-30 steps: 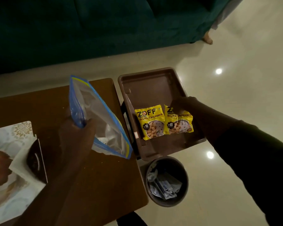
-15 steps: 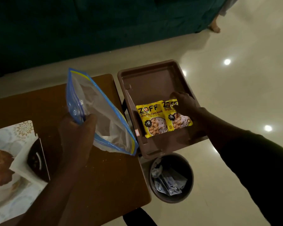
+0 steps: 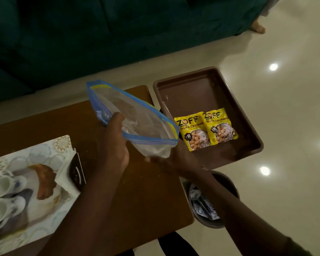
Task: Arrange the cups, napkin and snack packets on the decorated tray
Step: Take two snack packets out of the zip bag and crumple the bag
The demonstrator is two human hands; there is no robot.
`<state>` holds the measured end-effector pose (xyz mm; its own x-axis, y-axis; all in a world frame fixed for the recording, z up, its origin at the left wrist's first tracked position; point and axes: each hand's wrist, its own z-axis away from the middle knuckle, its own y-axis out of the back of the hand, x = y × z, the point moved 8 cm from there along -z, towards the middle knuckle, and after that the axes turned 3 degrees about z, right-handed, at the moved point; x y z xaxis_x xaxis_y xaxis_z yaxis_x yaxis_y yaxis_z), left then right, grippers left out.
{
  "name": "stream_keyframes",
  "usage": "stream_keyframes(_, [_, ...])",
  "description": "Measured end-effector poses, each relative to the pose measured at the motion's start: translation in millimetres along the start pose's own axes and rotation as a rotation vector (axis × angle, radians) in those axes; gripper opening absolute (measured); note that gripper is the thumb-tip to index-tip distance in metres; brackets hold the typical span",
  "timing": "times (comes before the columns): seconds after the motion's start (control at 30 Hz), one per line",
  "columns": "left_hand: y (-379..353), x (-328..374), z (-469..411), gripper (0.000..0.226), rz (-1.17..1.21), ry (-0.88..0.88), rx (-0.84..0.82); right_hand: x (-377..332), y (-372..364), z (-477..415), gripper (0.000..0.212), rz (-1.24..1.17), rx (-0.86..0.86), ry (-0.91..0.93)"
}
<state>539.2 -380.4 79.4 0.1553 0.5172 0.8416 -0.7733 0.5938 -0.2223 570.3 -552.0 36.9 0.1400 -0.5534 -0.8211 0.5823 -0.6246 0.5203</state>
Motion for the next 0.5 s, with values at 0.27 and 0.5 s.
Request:
stream_keyframes(0.27, [10.7, 17.1, -9.0, 0.041, -0.426, -0.142, -0.342, 6.2, 30.9, -9.9, 0.024, -0.647, 0.215, -0.186])
stream_keyframes(0.5, [47.8, -47.7, -6.4, 0.099, -0.222, 0.320, -0.497, 21.0, 27.1, -9.6, 0.016, -0.671, 0.059, -0.277])
